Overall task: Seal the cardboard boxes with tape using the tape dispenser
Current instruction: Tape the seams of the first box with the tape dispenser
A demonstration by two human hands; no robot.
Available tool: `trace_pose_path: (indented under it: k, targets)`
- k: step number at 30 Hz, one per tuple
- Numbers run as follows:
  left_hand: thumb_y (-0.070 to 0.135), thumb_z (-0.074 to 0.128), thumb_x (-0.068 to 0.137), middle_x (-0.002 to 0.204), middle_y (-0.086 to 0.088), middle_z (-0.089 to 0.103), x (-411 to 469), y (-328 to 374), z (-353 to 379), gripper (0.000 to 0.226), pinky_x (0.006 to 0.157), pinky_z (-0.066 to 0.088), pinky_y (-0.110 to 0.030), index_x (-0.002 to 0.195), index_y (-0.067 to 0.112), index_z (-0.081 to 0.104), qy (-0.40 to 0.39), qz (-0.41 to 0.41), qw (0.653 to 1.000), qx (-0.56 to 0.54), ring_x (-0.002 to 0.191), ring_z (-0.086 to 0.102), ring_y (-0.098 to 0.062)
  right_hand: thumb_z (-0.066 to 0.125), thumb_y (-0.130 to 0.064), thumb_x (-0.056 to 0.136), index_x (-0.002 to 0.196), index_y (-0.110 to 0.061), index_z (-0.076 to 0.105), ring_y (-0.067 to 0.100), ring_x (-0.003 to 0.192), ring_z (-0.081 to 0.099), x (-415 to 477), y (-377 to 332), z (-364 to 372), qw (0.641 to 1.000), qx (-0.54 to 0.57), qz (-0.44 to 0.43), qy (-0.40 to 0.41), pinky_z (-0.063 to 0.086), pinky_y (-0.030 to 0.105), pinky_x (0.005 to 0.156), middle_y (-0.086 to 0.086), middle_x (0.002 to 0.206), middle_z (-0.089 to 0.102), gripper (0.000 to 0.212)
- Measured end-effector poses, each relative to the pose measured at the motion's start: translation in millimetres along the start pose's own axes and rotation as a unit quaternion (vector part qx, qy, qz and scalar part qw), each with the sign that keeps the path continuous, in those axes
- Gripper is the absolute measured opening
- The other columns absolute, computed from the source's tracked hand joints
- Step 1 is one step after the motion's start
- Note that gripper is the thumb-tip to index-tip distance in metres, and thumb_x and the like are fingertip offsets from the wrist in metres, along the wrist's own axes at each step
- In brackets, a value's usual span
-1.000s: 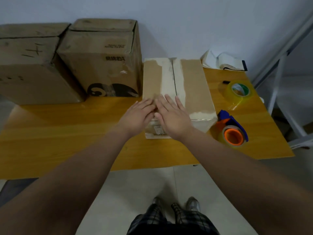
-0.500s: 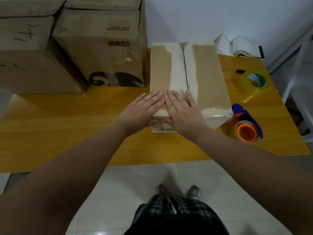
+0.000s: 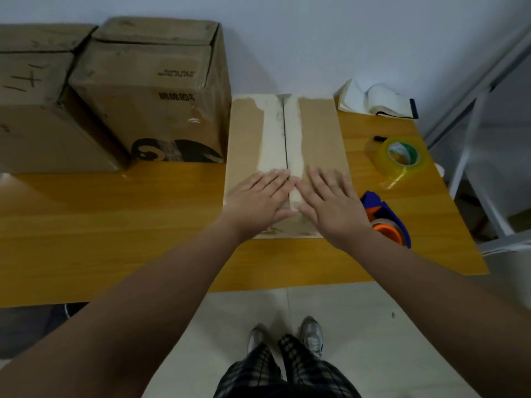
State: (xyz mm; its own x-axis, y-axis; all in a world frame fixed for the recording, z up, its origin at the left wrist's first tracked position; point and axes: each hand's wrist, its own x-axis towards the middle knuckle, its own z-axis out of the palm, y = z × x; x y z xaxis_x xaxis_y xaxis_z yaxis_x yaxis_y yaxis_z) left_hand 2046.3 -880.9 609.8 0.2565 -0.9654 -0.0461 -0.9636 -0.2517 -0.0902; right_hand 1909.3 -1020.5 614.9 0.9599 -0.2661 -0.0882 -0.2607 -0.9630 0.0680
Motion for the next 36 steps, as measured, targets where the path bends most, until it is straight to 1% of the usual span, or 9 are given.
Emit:
trace_pose_path:
  k: [4, 8, 12, 18, 22, 24, 27, 30, 36]
  targets:
    - [0.061, -0.003, 0.085, 0.157, -0.011, 0.001, -2.9, 2.1, 3.7, 0.082, 0.115, -0.005, -0.036, 0.149, 0.009, -0.003, -0.005, 0.011, 0.998, 0.059, 0.145, -0.002, -0.022, 0.031, -0.055, 0.095, 0.149, -0.007, 0.022, 0.039, 0.14, 0.024, -3.5, 4.0, 10.5, 0.995, -0.083, -0.037, 0.028, 0.014, 0.054, 0.115, 0.022, 0.152, 0.024, 0.073]
    - [0.061, 0.01, 0.087, 0.157, -0.012, -0.002, -4.0, 2.8, 3.5, 0.082, 0.115, -0.006, -0.036, 0.148, 0.007, -0.006, -0.02, 0.004, 0.997, 0.072, 0.145, -0.003, -0.023, 0.022, -0.062, 0.091, 0.149, -0.008, 0.019, 0.036, 0.141, 0.022, -2.8, 12.2, 4.1, 0.993, -0.099, -0.063, 0.001, 0.007, 0.051, 0.115, 0.021, 0.153, 0.024, 0.08]
    - [0.061, 0.021, 0.087, 0.158, -0.008, 0.003, -3.5, 5.4, 3.5, 0.083, 0.114, -0.006, -0.034, 0.149, 0.011, -0.001, -0.021, -0.016, 0.998, 0.06, 0.145, 0.001, -0.02, 0.006, -0.058, 0.094, 0.15, -0.027, 0.02, 0.02, 0.146, 0.007, -15.5, 51.3, 1.2, 0.996, 0.061, -0.061, 0.021, -0.007, 0.04, 0.115, 0.002, 0.158, 0.016, 0.065]
    - [0.063, 0.042, 0.08, 0.156, 0.0, 0.02, -2.9, 6.1, 1.0, 0.085, 0.115, 0.002, -0.032, 0.148, 0.019, 0.02, 0.005, -0.049, 0.999, -0.02, 0.143, 0.014, -0.015, 0.059, -0.029, 0.089, 0.147, -0.018, 0.03, 0.019, 0.144, -0.006, -20.8, 71.7, 25.6, 0.978, 0.182, -0.097, 0.029, 0.021, 0.041, 0.113, 0.008, 0.159, 0.005, 0.066]
    - [0.07, 0.045, 0.078, 0.154, -0.004, 0.025, 1.0, 16.4, -6.2, 0.089, 0.114, 0.004, -0.034, 0.146, 0.016, 0.025, 0.007, -0.07, 0.997, -0.023, 0.142, 0.018, -0.02, 0.057, -0.043, 0.088, 0.151, -0.029, 0.011, 0.015, 0.145, -0.01, -22.1, 80.8, 23.4, 0.969, 0.218, -0.113, 0.024, 0.018, 0.039, 0.114, -0.004, 0.159, -0.011, 0.08]
    - [0.072, 0.036, 0.081, 0.152, -0.008, 0.028, 10.1, 35.2, -12.7, 0.087, 0.114, 0.006, -0.037, 0.145, 0.013, 0.028, 0.025, -0.06, 0.997, -0.032, 0.141, 0.02, -0.024, 0.038, -0.054, 0.095, 0.15, -0.037, 0.0, 0.004, 0.143, -0.006, -26.7, 69.4, 19.3, 0.899, 0.435, 0.005, 0.036, 0.013, 0.031, 0.112, -0.016, 0.157, -0.012, 0.069]
    - [0.056, 0.029, 0.093, 0.155, -0.01, 0.019, 41.3, 75.4, -12.2, 0.073, 0.115, 0.001, -0.037, 0.148, 0.009, 0.02, 0.049, 0.004, 0.998, -0.025, 0.143, 0.014, -0.024, 0.024, -0.051, 0.099, 0.148, -0.024, 0.025, 0.008, 0.136, 0.028, -14.0, 39.0, 17.5, 0.716, 0.66, 0.218, 0.067, 0.025, 0.02, 0.103, -0.005, 0.148, 0.035, 0.056]
    - [0.037, 0.014, 0.1, 0.157, -0.015, 0.004, 64.0, 98.8, -2.8, 0.06, 0.117, -0.003, -0.037, 0.148, 0.003, 0.001, 0.033, -0.013, 0.999, 0.021, 0.145, 0.002, -0.025, 0.023, -0.043, 0.102, 0.128, -0.019, 0.055, -0.001, 0.098, 0.052, 2.0, 28.6, 21.2, 0.654, 0.689, 0.293, 0.11, 0.036, 0.009, 0.077, -0.019, 0.098, 0.055, 0.047]
    - [0.042, 0.008, 0.099, 0.154, -0.014, 0.02, 44.5, 74.7, 3.1, 0.063, 0.117, 0.014, -0.037, 0.148, 0.003, 0.015, 0.03, -0.008, 0.999, 0.038, 0.142, 0.019, -0.024, 0.024, -0.041, 0.102, 0.114, -0.012, 0.063, 0.024, 0.096, 0.061, 9.9, 31.4, 37.9, 0.775, 0.505, 0.334, 0.183, 0.043, 0.027, 0.077, 0.007, 0.1, 0.068, 0.05]
